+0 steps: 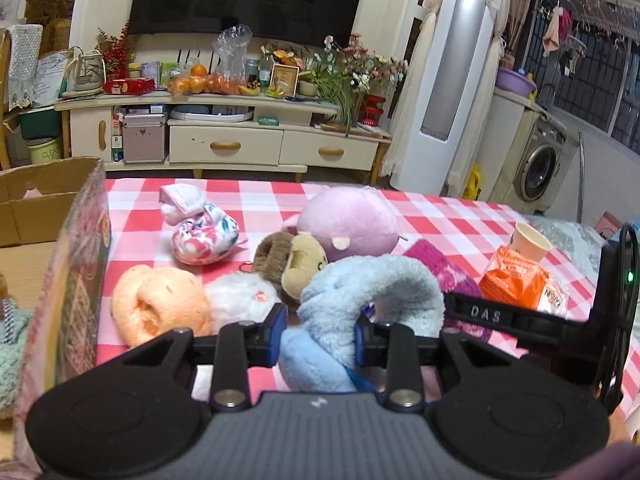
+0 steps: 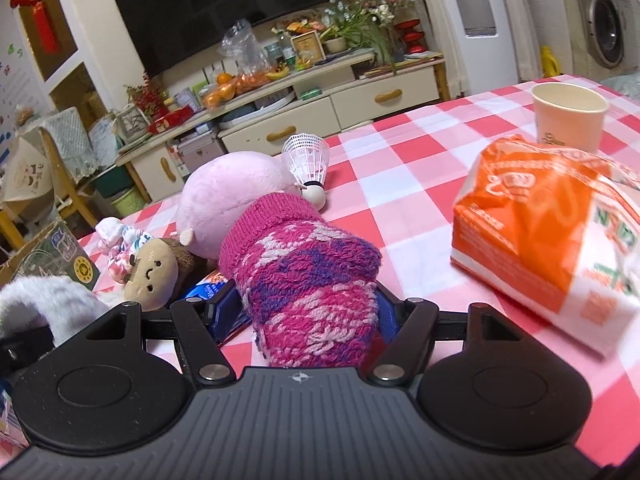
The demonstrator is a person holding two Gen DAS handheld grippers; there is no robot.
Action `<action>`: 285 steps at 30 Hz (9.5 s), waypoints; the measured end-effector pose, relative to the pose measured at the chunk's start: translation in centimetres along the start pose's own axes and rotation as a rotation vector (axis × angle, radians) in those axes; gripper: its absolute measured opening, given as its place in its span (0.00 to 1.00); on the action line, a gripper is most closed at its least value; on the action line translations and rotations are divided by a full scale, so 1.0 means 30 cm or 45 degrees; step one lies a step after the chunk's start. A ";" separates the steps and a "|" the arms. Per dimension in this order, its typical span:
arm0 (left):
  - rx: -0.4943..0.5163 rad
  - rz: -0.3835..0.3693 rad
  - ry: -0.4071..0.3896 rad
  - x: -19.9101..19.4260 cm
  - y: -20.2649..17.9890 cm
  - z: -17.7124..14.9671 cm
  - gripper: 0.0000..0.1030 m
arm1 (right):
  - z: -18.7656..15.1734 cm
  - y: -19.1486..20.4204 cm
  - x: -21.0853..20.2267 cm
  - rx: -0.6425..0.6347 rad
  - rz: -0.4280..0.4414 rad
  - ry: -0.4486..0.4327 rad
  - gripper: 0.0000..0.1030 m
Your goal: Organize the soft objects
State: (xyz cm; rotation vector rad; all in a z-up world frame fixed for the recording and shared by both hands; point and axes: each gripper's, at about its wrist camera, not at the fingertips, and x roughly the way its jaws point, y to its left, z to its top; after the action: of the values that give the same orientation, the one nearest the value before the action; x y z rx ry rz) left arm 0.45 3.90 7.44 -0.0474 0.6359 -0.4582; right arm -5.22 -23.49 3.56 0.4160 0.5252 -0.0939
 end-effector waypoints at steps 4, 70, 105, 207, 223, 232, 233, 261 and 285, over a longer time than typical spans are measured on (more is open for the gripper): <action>-0.016 -0.005 -0.025 -0.037 0.018 -0.003 0.30 | -0.008 -0.011 -0.006 0.052 -0.005 0.013 0.82; -0.577 0.730 -0.229 -0.417 0.667 -0.035 0.73 | 0.041 0.736 0.162 -0.500 0.471 -0.092 1.00; -0.439 0.621 -0.253 -0.322 0.470 0.013 0.99 | 0.017 0.436 0.034 -0.367 0.279 -0.163 1.00; -0.075 0.365 0.013 0.092 -0.071 -0.151 0.99 | -0.020 0.317 0.320 -0.539 0.127 0.177 1.00; -0.074 0.490 0.037 0.111 -0.035 -0.159 0.63 | -0.019 0.314 0.323 -0.526 0.136 0.168 1.00; -0.061 0.455 0.125 0.139 -0.007 -0.147 0.13 | -0.031 0.323 0.310 -0.577 0.154 0.152 0.90; -0.063 0.445 0.127 0.137 -0.005 -0.145 0.13 | -0.036 0.328 0.308 -0.595 0.145 0.147 0.90; -0.099 0.147 -0.144 -0.103 0.009 -0.005 0.12 | -0.069 0.296 0.057 -0.462 0.125 -0.040 0.88; -0.249 0.158 -0.315 -0.311 0.220 0.053 0.12 | -0.043 0.573 -0.129 -0.596 0.342 -0.198 0.88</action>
State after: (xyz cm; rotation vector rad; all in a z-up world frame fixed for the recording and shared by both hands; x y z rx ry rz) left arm -2.61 13.67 12.76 -0.2450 0.4353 -0.2636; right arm -5.86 -7.34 10.72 0.0178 0.3193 0.2511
